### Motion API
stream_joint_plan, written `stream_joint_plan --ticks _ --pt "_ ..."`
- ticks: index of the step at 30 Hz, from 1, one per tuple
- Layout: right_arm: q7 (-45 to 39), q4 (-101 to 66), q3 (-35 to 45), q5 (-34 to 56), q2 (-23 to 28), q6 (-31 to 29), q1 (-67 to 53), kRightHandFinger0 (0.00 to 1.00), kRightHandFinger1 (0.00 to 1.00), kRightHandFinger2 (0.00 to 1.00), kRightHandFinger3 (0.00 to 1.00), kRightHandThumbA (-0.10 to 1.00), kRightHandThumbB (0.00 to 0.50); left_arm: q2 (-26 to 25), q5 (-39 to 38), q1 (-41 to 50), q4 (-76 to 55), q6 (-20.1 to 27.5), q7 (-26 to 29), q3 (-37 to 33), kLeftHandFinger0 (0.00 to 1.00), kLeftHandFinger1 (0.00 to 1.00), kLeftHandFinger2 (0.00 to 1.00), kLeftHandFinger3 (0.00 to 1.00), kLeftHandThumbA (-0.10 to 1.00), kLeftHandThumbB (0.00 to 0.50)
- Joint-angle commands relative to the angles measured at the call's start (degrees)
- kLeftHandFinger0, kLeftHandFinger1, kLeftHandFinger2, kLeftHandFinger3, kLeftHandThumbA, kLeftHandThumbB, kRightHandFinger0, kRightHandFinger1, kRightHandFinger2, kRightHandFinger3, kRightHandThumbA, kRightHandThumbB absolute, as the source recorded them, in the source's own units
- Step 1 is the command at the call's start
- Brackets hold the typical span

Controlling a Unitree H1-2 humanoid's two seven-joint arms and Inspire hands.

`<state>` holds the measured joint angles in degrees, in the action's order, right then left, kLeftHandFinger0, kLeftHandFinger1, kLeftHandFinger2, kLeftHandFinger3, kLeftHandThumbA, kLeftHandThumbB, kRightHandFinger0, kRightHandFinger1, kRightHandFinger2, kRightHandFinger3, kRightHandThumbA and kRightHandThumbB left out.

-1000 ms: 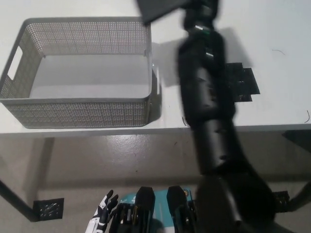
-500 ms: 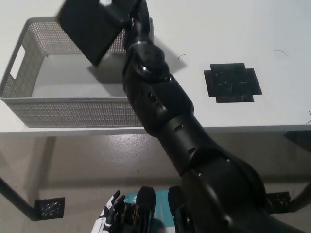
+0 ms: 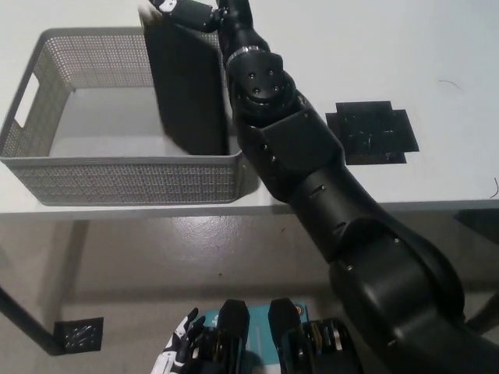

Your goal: A notebook is kept standing on the table on the right hand side and a container is kept on the left hand side and the robot uses its right hand to grab the notebook and places it in the container

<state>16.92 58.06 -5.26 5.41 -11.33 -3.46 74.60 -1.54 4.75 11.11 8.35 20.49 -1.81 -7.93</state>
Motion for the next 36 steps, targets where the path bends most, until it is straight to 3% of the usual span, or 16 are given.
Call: stream_joint_plan --ticks 1,10,12,14,16,19,22,24,26,29,31,32,33,35,36 --pt "-2.96 -4.07 -0.63 -2.56 0.55 -2.30 1.42 1.00 1.00 1.00 1.00 0.92 0.500 -0.25 0.37 0.40 -0.39 2.39 -0.84 -0.70 1.00 1.00 1.00 1.00 1.00 0.205" --pt "-7.90 -23.43 1.01 -2.02 7.20 0.45 -5.10 1.00 1.00 1.00 1.00 0.95 0.479 -0.05 0.01 0.45 -1.06 1.02 -0.81 -0.92 1.00 1.00 1.00 1.00 1.00 0.206" --pt "-9.48 -35.05 1.40 -1.90 10.63 3.97 -9.10 1.00 1.00 1.00 1.00 0.98 0.467 -0.42 0.26 0.67 -1.60 0.48 -0.72 -0.68 1.00 1.00 1.00 1.00 1.00 0.203" --pt "-11.17 -45.93 3.23 1.17 13.36 5.92 -13.19 1.00 1.00 1.00 1.00 0.89 0.466 -0.71 0.08 0.70 -1.89 -0.07 -0.96 -0.60 1.00 1.00 1.00 1.00 1.00 0.199" --pt "-12.04 -55.54 4.99 4.50 15.43 8.60 -16.98 1.00 1.00 1.00 1.00 0.85 0.499 -0.78 0.21 0.77 -1.70 0.00 -0.83 -0.51 1.00 1.00 1.00 1.00 1.00 0.200" --pt "-12.12 -74.33 7.90 6.47 21.46 11.38 -26.44 1.00 1.00 1.00 1.00 0.86 0.472 -0.89 0.24 0.72 -1.43 -0.04 -0.74 -0.36 1.00 1.00 1.00 1.00 1.00 0.208" --pt "-13.14 -85.59 9.59 8.42 26.05 9.26 -36.71 1.00 1.00 1.00 1.00 0.87 0.409 -1.06 0.05 0.59 -1.15 0.09 -0.95 -0.37 1.00 1.00 1.00 1.00 1.00 0.195" --pt "-12.82 -91.61 9.60 6.66 27.04 7.44 -44.56 1.00 1.00 1.00 1.00 0.92 0.414 -1.15 -0.27 0.44 -0.94 0.10 -1.12 -0.30 1.00 1.00 1.00 1.00 1.00 0.191" --pt "-12.57 -95.25 8.94 3.91 26.97 5.25 -51.26 1.00 1.00 1.00 1.00 1.00 0.455 -1.12 -1.55 0.36 -1.02 -0.30 -1.62 -0.14 1.00 1.00 1.00 1.00 1.00 0.190" --pt "-13.29 -99.29 5.27 1.32 25.62 -3.38 -67.00 1.00 1.00 1.00 1.00 1.00 0.477 -0.97 -1.32 -0.41 -0.43 -0.01 -1.41 -0.09 1.00 1.00 1.00 1.00 1.00 0.171" --pt "-13.75 -100.15 2.69 0.47 25.33 -5.32 -72.94 1.00 1.00 1.00 1.00 1.00 0.478 -0.99 -1.34 -0.71 -0.35 -0.02 -1.38 0.00 1.00 1.00 1.00 1.00 1.00 0.170" --pt "-13.27 -98.56 0.06 -3.51 23.39 -10.38 -78.56 1.00 1.00 1.00 1.00 1.00 0.465 -0.99 -1.08 -0.71 -0.32 -0.13 -1.17 0.09 1.00 1.00 1.00 1.00 1.00 0.159" --pt "-12.95 -98.26 -0.44 -5.21 22.90 -11.05 -80.01 1.00 1.00 1.00 1.00 1.00 0.463 -0.94 -0.93 -0.70 -0.30 -0.11 -1.01 0.14 1.00 1.00 1.00 1.00 1.00 0.159" --pt "-12.64 -94.01 -4.00 -7.95 21.38 -18.07 -86.24 1.00 1.00 1.00 1.00 1.00 0.397 -0.92 -1.05 -0.72 -0.55 -0.49 -0.94 0.30 1.00 1.00 1.00 1.00 1.00 0.154" --pt "-13.19 -92.34 -5.76 -7.44 21.48 -19.72 -88.89 1.00 1.00 1.00 1.00 1.00 0.394 -0.91 -1.07 -0.75 -0.49 -0.47 -0.91 0.35 1.00 1.00 1.00 1.00 1.00 0.158"
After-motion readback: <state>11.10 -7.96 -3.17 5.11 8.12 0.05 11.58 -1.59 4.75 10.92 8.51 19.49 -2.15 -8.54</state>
